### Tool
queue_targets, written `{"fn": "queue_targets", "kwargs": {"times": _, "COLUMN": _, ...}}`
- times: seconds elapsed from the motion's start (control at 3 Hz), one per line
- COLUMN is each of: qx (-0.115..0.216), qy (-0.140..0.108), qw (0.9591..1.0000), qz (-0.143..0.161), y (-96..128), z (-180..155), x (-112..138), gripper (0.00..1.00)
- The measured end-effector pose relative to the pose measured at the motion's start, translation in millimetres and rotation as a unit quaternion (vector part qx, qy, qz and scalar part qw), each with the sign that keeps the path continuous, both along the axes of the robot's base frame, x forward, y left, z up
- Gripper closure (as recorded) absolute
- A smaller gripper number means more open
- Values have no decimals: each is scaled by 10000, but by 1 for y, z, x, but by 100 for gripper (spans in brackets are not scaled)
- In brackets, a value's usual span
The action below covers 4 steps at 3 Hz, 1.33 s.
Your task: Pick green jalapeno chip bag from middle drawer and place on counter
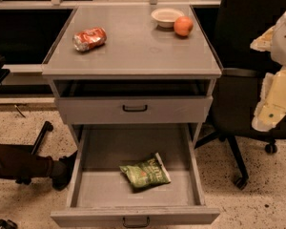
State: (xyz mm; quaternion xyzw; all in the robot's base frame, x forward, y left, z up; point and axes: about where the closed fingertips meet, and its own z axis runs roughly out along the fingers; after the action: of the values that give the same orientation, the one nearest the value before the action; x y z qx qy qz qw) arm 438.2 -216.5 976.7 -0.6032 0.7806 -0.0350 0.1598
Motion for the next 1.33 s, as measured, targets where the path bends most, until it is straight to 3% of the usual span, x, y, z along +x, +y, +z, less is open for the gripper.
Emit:
{"fn": "queue_targets", "kwargs": {"times": 0.67, "qx": 0, "qy": -27, "qw": 10000, "qz": 58, "y": 8, "z": -14, "x": 3, "gripper": 0}}
{"fn": "queue_targets", "kwargs": {"times": 1.0, "qx": -155, "qy": -126, "qw": 9994, "qz": 296, "y": 31, "z": -57, "x": 9, "gripper": 0}}
{"fn": "queue_targets", "kwargs": {"times": 1.33, "qx": -298, "qy": 89, "qw": 9978, "qz": 582, "y": 56, "z": -149, "x": 7, "gripper": 0}}
